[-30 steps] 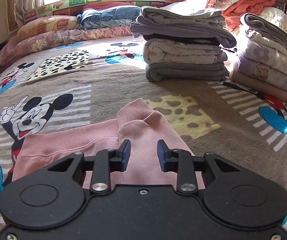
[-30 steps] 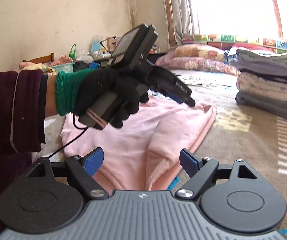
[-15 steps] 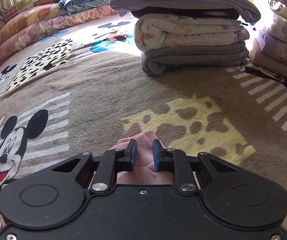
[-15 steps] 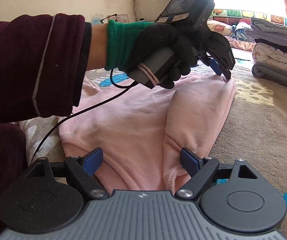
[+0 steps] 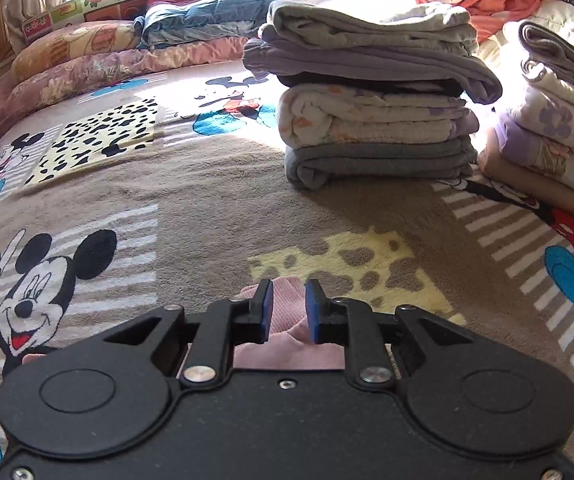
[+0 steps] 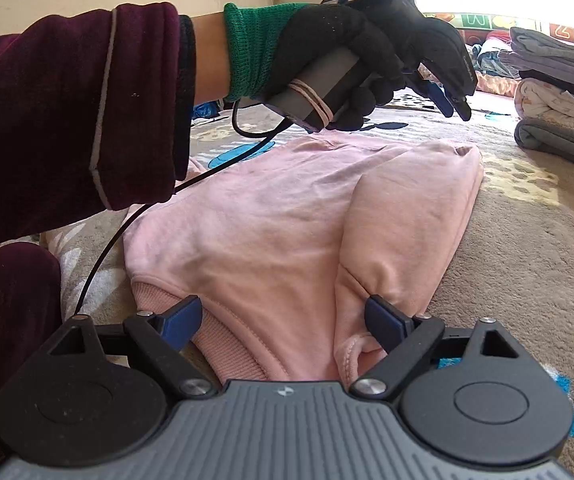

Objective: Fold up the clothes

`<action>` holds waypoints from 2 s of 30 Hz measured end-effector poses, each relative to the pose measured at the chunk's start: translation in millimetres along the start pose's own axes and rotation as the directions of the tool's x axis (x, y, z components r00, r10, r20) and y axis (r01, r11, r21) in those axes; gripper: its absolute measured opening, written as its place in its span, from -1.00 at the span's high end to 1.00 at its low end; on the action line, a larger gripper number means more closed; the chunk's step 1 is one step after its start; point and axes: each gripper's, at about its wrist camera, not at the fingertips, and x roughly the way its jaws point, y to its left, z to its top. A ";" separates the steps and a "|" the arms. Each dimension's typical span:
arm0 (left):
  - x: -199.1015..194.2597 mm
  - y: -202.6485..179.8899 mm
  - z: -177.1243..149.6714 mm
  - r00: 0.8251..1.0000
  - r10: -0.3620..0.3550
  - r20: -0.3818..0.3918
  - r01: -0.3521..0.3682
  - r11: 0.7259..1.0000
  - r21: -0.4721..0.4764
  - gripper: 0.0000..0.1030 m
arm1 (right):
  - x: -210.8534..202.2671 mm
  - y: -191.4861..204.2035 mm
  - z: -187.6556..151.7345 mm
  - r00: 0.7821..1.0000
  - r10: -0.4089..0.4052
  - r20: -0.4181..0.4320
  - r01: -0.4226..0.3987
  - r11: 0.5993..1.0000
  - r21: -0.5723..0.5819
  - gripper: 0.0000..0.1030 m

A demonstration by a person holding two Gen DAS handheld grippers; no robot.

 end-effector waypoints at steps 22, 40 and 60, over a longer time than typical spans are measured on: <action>-67.2 -9.3 -42.3 0.995 0.047 0.084 -0.046 0.999 -0.010 0.59 | -5.6 1.7 1.1 1.000 -0.022 0.022 0.022 1.000 -0.020 -0.69; -236.0 72.5 -254.9 0.987 0.031 0.157 0.068 0.809 -0.584 -0.07 | -57.2 13.6 -8.3 0.992 -0.103 0.075 0.105 0.994 -0.020 -0.69; -260.4 180.3 -326.1 0.966 0.202 0.161 0.033 0.521 -0.853 -0.08 | -49.0 65.1 -20.5 0.985 -0.171 -0.024 0.169 0.984 -0.055 -0.81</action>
